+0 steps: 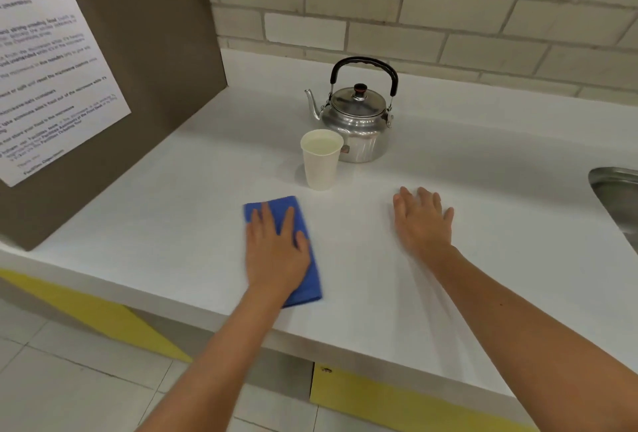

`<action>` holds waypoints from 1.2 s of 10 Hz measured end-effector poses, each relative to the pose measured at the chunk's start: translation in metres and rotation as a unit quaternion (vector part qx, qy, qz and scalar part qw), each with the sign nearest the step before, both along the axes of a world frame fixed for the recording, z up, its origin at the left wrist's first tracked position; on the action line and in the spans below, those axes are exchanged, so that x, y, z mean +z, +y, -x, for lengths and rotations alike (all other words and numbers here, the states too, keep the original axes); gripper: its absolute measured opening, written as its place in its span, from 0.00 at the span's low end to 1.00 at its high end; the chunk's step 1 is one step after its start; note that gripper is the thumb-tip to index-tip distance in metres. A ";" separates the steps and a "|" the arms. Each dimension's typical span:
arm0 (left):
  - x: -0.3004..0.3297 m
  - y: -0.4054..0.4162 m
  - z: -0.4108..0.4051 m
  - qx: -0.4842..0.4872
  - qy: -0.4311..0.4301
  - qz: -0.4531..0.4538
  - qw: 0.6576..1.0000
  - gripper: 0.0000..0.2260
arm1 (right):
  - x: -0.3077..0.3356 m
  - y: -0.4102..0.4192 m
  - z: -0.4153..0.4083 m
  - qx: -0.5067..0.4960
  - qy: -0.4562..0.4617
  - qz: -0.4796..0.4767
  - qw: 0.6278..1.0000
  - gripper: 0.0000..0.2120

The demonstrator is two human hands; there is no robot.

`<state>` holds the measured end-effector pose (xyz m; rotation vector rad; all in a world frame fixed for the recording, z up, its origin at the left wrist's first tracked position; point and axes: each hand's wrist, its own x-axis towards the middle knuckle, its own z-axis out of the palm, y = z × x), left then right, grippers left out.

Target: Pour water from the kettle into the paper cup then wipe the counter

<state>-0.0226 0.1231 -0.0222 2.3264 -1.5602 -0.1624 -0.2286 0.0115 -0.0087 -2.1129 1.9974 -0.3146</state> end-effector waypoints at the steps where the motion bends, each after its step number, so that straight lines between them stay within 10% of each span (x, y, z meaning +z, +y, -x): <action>1: 0.001 -0.018 -0.060 0.016 -0.013 -0.012 1.000 0.24 | 0.001 -0.003 -0.005 -0.022 -0.002 0.025 0.999 0.21; 5: 0.005 -0.178 -0.128 -0.130 -0.057 -0.042 0.989 0.24 | 0.002 -0.021 -0.026 -0.090 -0.005 0.016 0.996 0.21; 12: 0.009 -0.165 -0.129 -0.187 -0.032 0.022 0.981 0.22 | 0.016 -0.016 -0.036 -0.033 -0.018 0.003 0.999 0.20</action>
